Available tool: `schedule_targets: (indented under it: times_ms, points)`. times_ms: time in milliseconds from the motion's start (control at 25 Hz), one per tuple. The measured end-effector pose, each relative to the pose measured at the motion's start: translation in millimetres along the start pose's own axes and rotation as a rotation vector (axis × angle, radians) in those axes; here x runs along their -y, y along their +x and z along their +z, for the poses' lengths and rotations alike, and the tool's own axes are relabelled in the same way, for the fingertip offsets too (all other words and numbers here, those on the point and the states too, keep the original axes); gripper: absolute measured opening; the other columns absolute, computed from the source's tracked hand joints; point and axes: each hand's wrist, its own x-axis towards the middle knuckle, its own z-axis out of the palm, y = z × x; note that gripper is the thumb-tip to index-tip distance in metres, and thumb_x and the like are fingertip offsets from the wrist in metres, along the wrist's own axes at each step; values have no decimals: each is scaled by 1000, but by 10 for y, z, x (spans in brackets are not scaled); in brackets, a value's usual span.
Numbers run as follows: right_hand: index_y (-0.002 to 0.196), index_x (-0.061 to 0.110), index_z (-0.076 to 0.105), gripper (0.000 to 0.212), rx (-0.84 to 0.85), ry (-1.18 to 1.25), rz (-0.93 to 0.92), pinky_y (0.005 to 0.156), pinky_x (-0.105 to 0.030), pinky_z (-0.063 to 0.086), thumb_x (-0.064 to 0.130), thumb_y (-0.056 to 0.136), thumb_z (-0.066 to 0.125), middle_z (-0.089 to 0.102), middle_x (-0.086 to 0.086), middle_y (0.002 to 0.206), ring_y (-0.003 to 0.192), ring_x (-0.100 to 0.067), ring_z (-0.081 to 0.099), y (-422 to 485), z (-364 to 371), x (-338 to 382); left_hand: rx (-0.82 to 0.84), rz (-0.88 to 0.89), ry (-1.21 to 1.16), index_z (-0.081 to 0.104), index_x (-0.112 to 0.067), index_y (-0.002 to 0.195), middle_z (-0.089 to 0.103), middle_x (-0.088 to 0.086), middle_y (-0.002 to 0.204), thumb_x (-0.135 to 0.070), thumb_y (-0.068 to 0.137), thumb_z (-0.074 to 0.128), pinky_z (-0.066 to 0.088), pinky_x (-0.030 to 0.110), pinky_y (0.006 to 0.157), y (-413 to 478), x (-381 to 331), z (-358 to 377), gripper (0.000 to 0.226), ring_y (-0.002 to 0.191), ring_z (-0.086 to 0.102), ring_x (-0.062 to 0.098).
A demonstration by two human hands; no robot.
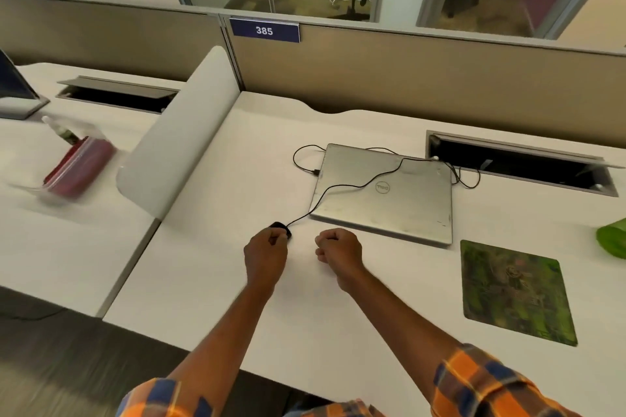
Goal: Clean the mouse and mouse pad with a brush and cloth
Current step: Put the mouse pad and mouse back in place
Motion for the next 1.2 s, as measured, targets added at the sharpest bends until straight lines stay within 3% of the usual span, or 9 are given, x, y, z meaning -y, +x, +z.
schedule_targets:
  times_ms: [80,160,320,440,560,680,760,840,1200]
  points:
    - [102,2,69,13,37,25,46,70,-35,61,11,93,72,73,-7,89,71,-19,68,-27,330,-35,-27,-14,46,79,-24,105,76,-8,108,-4,91,55,57,32,92,197,33,-192,34,104,69,17]
    - [86,12,60,12,38,30,84,63,-32,53,11,93,71,64,-5,81,68,-19,63,-60,578,-55,-14,-24,93,77,-22,115,71,-2,123,4,83,49,56,38,102,374,92,-316,50,116,66,20]
    - [64,21,41,43,5,24,177,63,-33,47,10,93,70,51,-5,69,62,-23,54,-37,876,-84,96,-72,166,70,-15,134,63,5,141,3,87,51,49,33,106,612,192,-376,54,129,60,24]
    - [69,17,57,30,10,28,213,67,-37,57,14,96,71,63,-8,75,63,-21,60,-10,973,-82,172,-95,189,71,-13,133,70,6,134,-2,89,55,52,33,98,681,176,-369,48,114,64,24]
    - [81,17,65,15,-1,-3,173,83,-47,65,17,96,69,73,-10,89,77,-24,67,7,1000,-84,204,-94,199,73,-13,131,72,5,128,-4,89,57,56,36,98,698,173,-359,46,115,67,25]
    - [93,17,72,6,-58,14,133,89,-47,66,16,95,66,76,-9,101,93,-26,72,9,960,-93,261,-127,166,78,-16,106,74,3,103,-7,84,56,51,28,75,651,174,-301,31,93,66,22]
    - [99,17,75,10,-91,3,103,78,-38,65,15,94,66,77,-7,101,93,-23,72,13,886,-74,286,-145,121,75,-15,90,71,2,88,-8,81,56,45,26,64,591,138,-235,22,79,61,18]
    - [99,19,75,11,-115,-5,79,67,-28,55,15,94,67,76,-4,99,88,-19,69,15,766,-51,299,-156,67,77,-15,88,74,3,87,-7,80,57,47,28,66,520,84,-150,23,77,62,18]
    - [123,17,70,28,-185,34,26,74,-24,51,16,96,68,73,-2,115,102,-19,68,28,-226,-61,360,-123,-3,77,-15,81,76,14,87,-8,75,57,61,41,76,3,-210,491,22,79,65,22]
